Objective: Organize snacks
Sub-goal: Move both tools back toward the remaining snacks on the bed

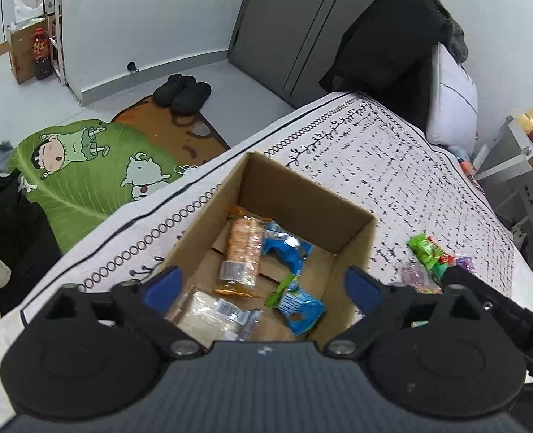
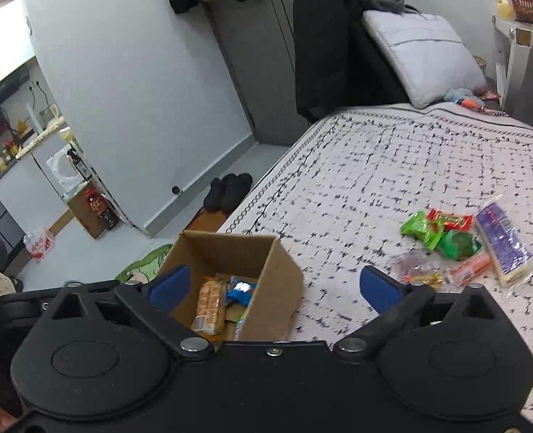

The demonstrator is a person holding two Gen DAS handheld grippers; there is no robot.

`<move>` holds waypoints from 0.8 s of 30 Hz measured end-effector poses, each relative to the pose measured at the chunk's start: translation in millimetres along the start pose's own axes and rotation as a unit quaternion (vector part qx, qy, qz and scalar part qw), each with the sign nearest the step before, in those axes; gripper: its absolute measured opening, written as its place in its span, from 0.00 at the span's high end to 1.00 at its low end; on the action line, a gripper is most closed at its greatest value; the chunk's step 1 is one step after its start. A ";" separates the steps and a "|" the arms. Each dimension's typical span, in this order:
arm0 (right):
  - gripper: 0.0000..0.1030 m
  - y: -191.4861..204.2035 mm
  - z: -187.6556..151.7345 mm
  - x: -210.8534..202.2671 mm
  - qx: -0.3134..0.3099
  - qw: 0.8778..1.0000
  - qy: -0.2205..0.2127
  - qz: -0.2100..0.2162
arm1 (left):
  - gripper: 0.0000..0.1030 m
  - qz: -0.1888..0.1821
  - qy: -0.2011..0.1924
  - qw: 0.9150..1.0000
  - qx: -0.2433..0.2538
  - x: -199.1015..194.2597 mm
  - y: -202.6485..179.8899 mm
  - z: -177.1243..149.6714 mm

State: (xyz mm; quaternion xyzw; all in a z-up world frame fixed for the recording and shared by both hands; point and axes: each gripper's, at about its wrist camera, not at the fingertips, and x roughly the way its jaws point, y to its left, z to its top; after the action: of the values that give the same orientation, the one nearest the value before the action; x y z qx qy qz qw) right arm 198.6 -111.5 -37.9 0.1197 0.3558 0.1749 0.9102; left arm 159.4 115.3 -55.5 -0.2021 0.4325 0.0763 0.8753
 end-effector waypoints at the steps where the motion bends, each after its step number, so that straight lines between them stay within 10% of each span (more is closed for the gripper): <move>1: 0.00 -4.4 0.2 -2.5 -0.002 1.000 -0.005 -0.001 | 0.00 -0.004 0.000 1.000 -0.001 0.0 -1.8 -1.3; 24: 0.00 -105.3 3.9 -41.1 -0.013 0.998 -0.029 -0.045 | 0.00 -0.019 0.027 0.998 0.053 -2.6 -76.4 -26.2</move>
State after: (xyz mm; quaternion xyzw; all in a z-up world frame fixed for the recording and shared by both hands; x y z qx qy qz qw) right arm 197.7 -224.3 -46.3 0.0963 0.3320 0.1345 0.9286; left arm 162.3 35.1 -45.7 -0.1658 0.4555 0.0315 0.8741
